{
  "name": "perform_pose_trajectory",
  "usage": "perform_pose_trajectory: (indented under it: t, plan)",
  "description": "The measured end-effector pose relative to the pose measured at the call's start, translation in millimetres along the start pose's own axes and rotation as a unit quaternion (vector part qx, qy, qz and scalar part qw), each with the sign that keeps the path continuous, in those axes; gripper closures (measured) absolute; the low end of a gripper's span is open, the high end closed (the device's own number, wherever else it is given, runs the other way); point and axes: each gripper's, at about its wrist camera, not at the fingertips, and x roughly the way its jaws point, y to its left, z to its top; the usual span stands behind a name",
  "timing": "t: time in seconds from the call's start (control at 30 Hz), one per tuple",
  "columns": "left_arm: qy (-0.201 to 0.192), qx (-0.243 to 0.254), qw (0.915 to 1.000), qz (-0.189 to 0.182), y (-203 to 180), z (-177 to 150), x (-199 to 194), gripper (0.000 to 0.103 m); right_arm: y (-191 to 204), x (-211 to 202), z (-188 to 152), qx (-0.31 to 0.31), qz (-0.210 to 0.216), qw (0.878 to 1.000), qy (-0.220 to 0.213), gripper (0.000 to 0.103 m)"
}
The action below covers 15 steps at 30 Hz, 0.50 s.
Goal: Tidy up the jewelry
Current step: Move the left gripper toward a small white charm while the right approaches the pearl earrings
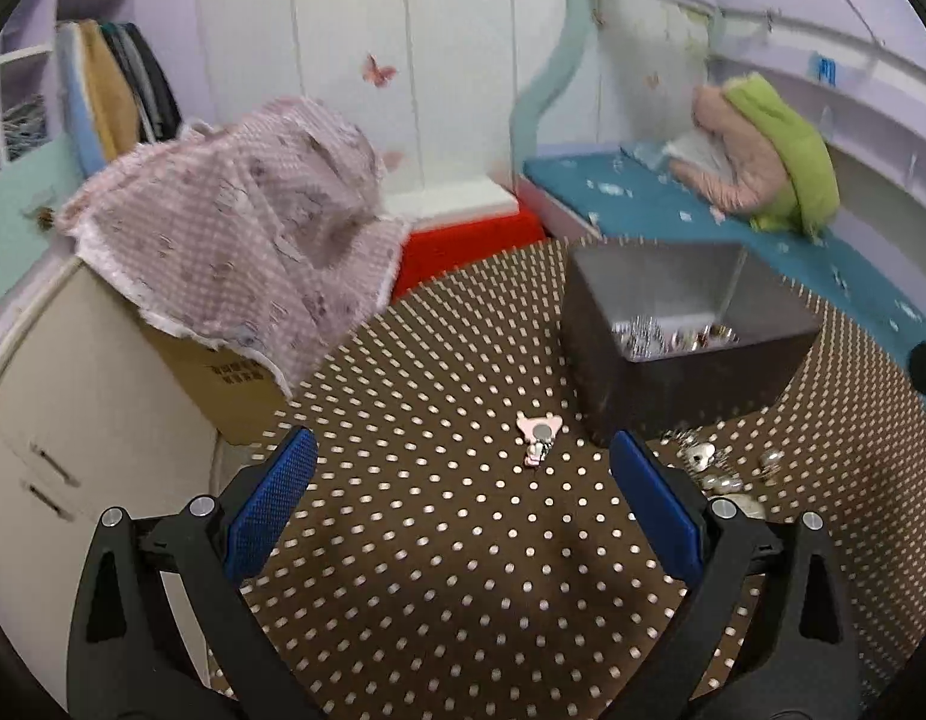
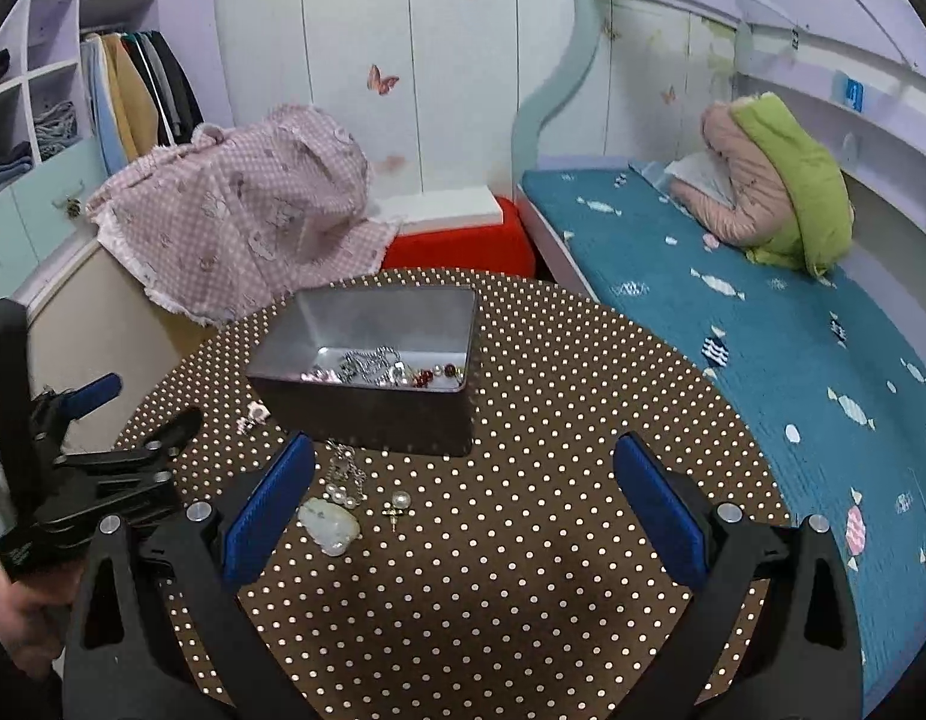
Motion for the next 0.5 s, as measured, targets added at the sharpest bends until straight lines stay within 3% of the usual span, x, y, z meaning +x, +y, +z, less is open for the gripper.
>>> perform_pose_trajectory:
  t: [0.27, 0.33, 0.37, 0.4, 0.5]
  plan:
    - [0.07, 0.018, 0.9973, -0.009, -6, 2, 64, 0.006, -11, 18, -5, 0.008, -0.002, 1.0, 0.03, 0.007]
    - [0.071, 0.013, 0.9973, -0.012, -5, 3, 70, 0.007, -13, 22, -6, 0.007, -0.001, 0.999, 0.034, 0.007]
    - [0.072, 0.013, 0.9972, -0.013, -5, 4, 72, 0.015, -13, 24, -6, 0.007, 0.0, 0.999, 0.038, 0.007]
    - [0.079, 0.012, 0.9966, -0.02, -5, 4, 75, 0.032, -14, 26, -8, 0.006, 0.003, 0.999, 0.041, 0.007]
    - [0.08, -0.003, 0.9956, -0.048, -1, 3, 72, 0.052, -14, 37, -14, -0.002, 0.012, 0.998, 0.059, 0.007]
